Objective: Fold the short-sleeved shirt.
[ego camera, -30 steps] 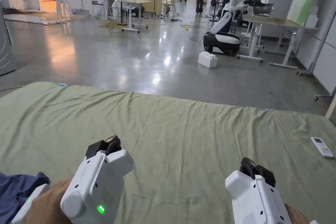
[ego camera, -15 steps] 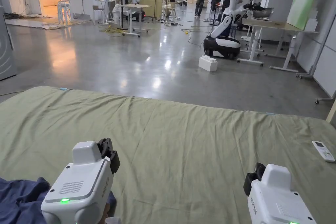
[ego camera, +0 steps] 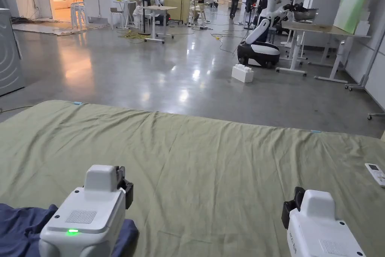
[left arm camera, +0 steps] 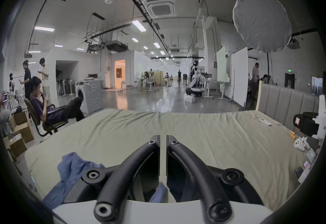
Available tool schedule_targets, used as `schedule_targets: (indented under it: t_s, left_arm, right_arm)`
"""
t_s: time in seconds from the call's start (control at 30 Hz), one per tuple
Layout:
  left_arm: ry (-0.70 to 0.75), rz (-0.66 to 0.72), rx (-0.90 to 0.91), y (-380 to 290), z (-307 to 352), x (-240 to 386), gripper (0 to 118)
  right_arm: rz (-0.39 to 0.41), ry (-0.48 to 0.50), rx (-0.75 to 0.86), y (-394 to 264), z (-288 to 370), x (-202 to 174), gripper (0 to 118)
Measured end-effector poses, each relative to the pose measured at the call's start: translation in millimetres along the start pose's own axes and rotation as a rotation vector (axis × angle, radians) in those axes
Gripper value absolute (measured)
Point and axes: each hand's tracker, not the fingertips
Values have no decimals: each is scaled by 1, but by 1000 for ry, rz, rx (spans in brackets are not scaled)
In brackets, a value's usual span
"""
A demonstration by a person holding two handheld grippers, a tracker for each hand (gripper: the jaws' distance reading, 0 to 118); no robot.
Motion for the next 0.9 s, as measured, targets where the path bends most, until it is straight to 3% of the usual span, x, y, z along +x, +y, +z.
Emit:
schedule_targets:
  t_s: [0.17, 0.5, 0.53, 0.63, 0.9]
  left_arm:
    - [12, 62, -107, -2, 10, -55, 7]
    - [78, 77, -533, -66, -25, -177, 11]
    - [90, 68, -562, -74, -30, -184, 26]
    - [119, 51, -655, -103, -43, -200, 104]
    - [39, 134, -884, -172, -75, -205, 105]
  right_arm:
    - [1, 26, -26, -7, -4, -9, 1]
    - [-3, 62, -77, -21, -11, -27, 1]
    - [0, 66, -82, -23, -12, -30, 1]
    - [9, 85, -97, -28, -12, -37, 1]
    - [36, 105, -125, -36, -13, -46, 1]
